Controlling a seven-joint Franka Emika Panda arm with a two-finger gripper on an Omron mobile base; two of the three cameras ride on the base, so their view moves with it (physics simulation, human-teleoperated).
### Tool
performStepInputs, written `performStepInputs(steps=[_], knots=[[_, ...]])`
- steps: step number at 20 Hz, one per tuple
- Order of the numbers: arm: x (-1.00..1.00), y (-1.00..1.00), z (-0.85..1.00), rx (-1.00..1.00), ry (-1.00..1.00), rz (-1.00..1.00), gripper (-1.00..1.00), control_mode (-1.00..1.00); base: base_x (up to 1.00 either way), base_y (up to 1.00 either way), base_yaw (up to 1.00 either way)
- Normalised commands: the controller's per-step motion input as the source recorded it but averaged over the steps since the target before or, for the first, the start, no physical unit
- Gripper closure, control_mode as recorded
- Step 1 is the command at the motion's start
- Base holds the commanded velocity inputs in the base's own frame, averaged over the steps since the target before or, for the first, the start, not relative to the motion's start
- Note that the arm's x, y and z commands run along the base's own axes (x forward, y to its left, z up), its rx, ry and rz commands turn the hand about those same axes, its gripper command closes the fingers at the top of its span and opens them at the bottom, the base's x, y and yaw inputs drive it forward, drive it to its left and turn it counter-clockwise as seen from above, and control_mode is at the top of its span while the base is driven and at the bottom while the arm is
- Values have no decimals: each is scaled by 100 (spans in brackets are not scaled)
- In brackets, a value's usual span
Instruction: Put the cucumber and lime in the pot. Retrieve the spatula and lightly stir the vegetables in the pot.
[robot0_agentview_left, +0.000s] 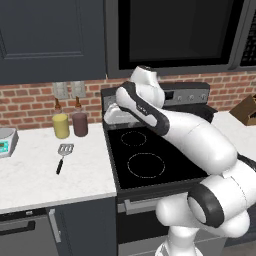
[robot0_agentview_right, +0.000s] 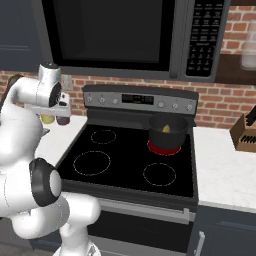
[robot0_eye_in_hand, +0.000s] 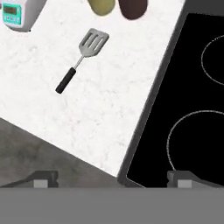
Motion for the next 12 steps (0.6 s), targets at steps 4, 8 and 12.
performStepInputs(steps=[4,8,12], knots=[[-28,72,0,-39,-2,62,-100,-100,0,0,0],[-46,42,-4,-32,-12,67,-100,-100,0,0,0],[-31,12,-12,-15,-8,72,-100,-100,0,0,0]])
